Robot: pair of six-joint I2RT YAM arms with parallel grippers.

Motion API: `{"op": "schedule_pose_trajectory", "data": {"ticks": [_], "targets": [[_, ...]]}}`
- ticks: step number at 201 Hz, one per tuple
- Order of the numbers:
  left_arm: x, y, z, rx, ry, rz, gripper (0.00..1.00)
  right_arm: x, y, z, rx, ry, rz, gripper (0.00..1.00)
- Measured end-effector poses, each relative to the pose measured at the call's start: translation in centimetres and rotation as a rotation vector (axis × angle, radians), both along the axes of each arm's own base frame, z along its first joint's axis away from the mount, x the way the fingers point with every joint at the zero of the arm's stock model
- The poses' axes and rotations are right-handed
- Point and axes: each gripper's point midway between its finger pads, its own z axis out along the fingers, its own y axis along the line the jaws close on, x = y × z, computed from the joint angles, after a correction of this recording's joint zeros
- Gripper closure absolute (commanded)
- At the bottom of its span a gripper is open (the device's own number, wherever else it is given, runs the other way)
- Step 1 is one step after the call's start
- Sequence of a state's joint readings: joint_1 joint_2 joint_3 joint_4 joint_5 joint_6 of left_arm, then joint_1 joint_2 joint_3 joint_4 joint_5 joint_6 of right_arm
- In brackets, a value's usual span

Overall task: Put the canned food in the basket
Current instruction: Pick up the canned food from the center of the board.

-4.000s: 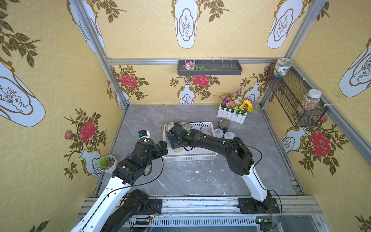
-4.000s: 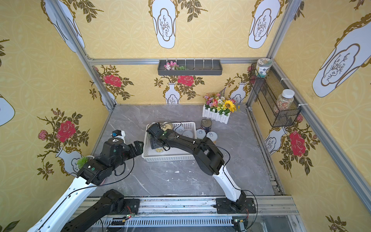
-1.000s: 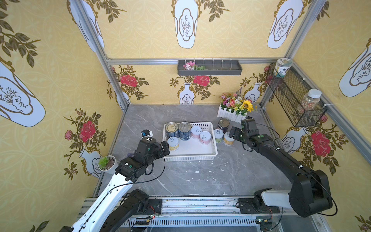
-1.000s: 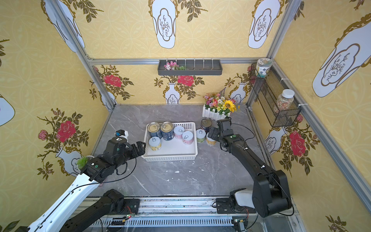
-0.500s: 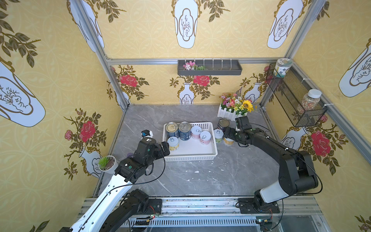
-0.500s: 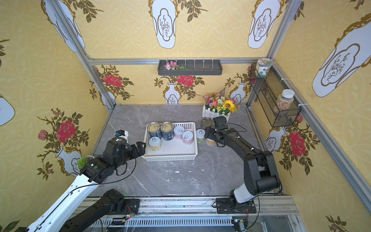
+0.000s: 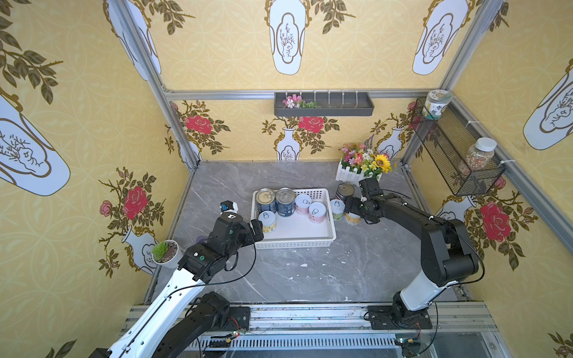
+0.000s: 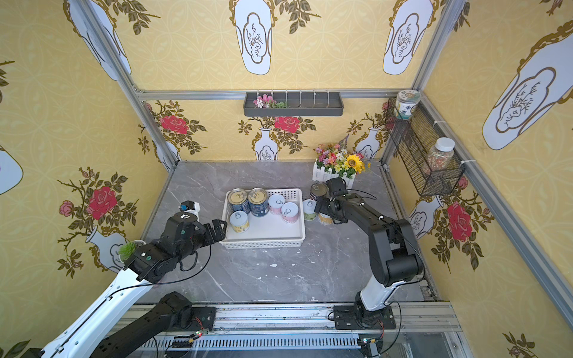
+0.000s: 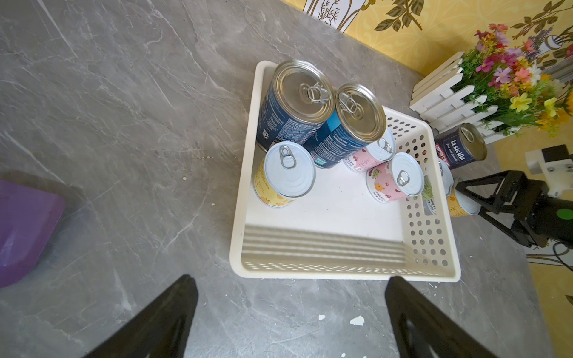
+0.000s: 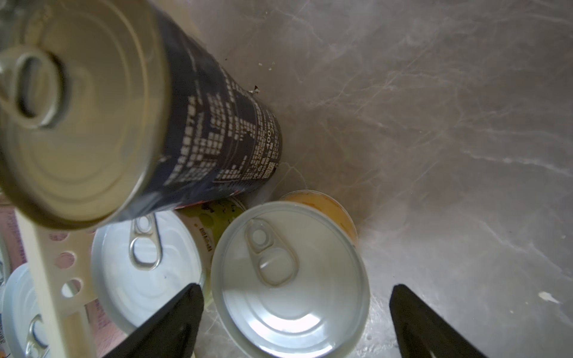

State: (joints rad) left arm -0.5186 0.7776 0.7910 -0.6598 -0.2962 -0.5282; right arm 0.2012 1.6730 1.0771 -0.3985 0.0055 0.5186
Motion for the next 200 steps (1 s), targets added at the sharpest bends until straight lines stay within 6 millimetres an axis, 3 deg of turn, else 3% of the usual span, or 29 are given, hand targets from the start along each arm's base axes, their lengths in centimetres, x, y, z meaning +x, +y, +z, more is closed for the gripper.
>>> {"op": "schedule_pose_trajectory", "data": {"ticks": [200], "targets": [[-0.02,-0.07,-0.05,0.001,0.001,0.000,0.00,-0.41,-0.81,-1.00,-0.029,0.042,-0.022,0.01]]}}
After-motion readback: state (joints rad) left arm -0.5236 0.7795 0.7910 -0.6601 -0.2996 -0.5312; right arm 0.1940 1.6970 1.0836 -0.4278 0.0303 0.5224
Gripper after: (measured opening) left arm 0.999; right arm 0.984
